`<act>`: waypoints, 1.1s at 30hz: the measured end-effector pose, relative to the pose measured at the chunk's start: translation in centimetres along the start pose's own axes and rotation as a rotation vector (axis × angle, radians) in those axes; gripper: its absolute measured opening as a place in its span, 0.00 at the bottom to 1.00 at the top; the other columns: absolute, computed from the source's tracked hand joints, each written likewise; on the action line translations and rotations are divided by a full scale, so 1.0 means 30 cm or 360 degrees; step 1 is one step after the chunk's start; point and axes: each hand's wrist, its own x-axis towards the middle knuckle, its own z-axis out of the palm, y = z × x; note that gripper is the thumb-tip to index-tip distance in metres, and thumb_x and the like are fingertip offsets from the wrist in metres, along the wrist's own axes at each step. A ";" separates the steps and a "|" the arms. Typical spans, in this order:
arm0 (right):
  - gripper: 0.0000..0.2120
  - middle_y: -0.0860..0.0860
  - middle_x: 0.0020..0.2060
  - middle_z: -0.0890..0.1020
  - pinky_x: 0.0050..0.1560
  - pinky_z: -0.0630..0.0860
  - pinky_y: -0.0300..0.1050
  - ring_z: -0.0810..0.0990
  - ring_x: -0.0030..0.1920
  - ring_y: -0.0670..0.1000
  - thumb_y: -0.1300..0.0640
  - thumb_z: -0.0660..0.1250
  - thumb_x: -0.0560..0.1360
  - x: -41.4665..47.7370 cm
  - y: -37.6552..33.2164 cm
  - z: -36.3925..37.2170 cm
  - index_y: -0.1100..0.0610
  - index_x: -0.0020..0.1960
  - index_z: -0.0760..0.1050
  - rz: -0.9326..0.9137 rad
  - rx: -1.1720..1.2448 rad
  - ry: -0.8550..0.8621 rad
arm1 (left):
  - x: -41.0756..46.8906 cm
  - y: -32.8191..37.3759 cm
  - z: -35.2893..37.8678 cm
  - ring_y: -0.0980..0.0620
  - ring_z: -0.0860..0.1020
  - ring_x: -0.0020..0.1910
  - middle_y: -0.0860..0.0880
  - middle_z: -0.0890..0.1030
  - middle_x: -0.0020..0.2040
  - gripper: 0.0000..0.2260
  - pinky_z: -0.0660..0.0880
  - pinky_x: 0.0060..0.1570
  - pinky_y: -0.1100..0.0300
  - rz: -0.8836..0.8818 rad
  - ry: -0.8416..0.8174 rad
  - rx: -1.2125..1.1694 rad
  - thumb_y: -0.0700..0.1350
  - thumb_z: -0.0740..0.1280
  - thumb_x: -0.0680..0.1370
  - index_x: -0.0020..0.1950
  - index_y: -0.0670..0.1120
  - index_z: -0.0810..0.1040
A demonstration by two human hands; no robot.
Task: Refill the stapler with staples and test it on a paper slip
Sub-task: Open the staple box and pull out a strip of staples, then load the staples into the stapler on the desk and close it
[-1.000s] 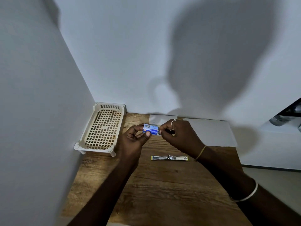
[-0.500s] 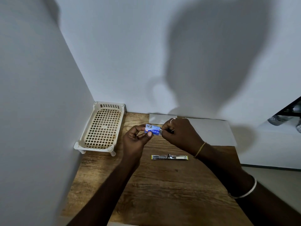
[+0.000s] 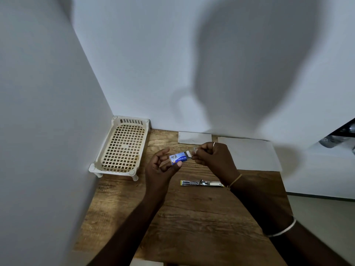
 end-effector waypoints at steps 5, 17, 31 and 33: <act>0.05 0.55 0.35 0.87 0.47 0.84 0.61 0.87 0.40 0.55 0.58 0.74 0.74 0.011 0.111 0.090 0.58 0.41 0.84 0.0043 -0.0139 0.0012 | -0.074 -0.081 -0.051 0.56 0.84 0.53 0.54 0.85 0.55 0.26 0.81 0.51 0.63 0.0020 0.0189 0.0480 0.37 0.81 0.68 0.63 0.52 0.80; 0.09 0.50 0.36 0.84 0.42 0.74 0.43 0.82 0.40 0.46 0.53 0.72 0.74 -0.011 0.333 0.297 0.57 0.40 0.83 -0.0016 -0.0682 -0.0241 | -0.207 -0.255 -0.135 0.51 0.78 0.56 0.58 0.81 0.56 0.27 0.65 0.57 0.46 -0.0208 0.0448 0.1813 0.69 0.72 0.67 0.62 0.61 0.74; 0.07 0.51 0.34 0.85 0.42 0.76 0.43 0.83 0.38 0.48 0.55 0.72 0.74 -0.004 0.346 0.235 0.57 0.40 0.83 0.0085 -0.0581 -0.0217 | -0.188 -0.257 -0.125 0.45 0.75 0.61 0.50 0.77 0.63 0.32 0.68 0.59 0.43 -0.0272 0.0341 0.2002 0.68 0.72 0.70 0.70 0.56 0.74; 0.07 0.55 0.34 0.85 0.43 0.80 0.50 0.85 0.36 0.51 0.60 0.72 0.74 -0.012 0.327 0.202 0.61 0.38 0.83 0.0125 -0.0372 -0.0251 | -0.179 -0.239 -0.125 0.45 0.76 0.60 0.48 0.77 0.62 0.24 0.72 0.58 0.46 -0.0092 0.0338 0.1815 0.56 0.73 0.76 0.70 0.53 0.76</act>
